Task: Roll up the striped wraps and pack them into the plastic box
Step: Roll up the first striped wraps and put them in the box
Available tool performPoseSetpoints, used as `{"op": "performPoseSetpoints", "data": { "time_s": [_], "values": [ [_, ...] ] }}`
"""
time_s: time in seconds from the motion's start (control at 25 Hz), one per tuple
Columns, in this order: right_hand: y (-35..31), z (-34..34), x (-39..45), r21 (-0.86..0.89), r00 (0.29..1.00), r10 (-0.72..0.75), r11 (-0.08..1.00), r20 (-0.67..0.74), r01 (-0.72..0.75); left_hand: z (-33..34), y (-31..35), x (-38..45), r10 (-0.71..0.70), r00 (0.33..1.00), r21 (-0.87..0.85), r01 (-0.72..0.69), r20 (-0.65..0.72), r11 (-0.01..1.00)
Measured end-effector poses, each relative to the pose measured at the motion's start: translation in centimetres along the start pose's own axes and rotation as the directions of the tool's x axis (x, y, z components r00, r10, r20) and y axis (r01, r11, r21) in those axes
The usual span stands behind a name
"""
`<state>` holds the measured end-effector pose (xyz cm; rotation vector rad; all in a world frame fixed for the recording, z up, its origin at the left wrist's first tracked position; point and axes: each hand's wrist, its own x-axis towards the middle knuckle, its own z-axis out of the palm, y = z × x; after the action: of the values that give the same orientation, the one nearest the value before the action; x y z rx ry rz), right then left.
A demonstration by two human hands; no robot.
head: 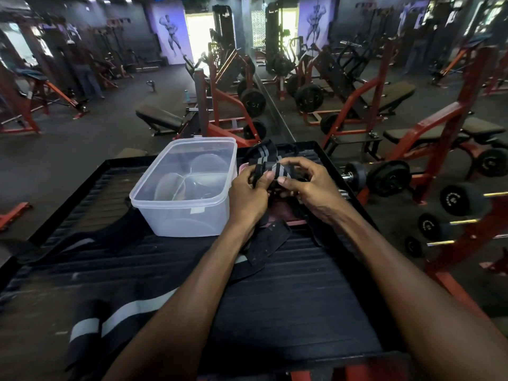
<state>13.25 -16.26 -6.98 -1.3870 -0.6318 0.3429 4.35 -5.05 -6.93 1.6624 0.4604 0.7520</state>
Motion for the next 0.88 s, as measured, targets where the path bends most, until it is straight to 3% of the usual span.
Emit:
{"op": "performPoseSetpoints", "data": {
  "time_s": [0.16,0.36,0.48,0.88],
  "values": [
    [0.2,1.0,-0.2,-0.076,0.998,-0.046,0.996,-0.036,0.043,0.2,-0.9,0.2,-0.020,1.000,-0.013,0.020,-0.014,1.000],
    [-0.8,1.1,-0.7,-0.106,0.994,-0.027,0.994,-0.106,0.016,-0.7,1.1,-0.2,-0.065,0.997,0.088,0.069,-0.045,0.994],
    [-1.0,1.5,-0.7,-0.050,0.990,-0.011,0.999,-0.141,0.004,-1.6,2.1,-0.1,-0.001,0.995,0.155,0.017,-0.103,0.988],
    [-2.7,3.9,0.1,0.134,0.976,0.052,0.991,-0.212,-0.024,-6.2,6.4,1.0,0.228,0.971,0.212,-0.209,-0.069,0.955]
  ]
}}
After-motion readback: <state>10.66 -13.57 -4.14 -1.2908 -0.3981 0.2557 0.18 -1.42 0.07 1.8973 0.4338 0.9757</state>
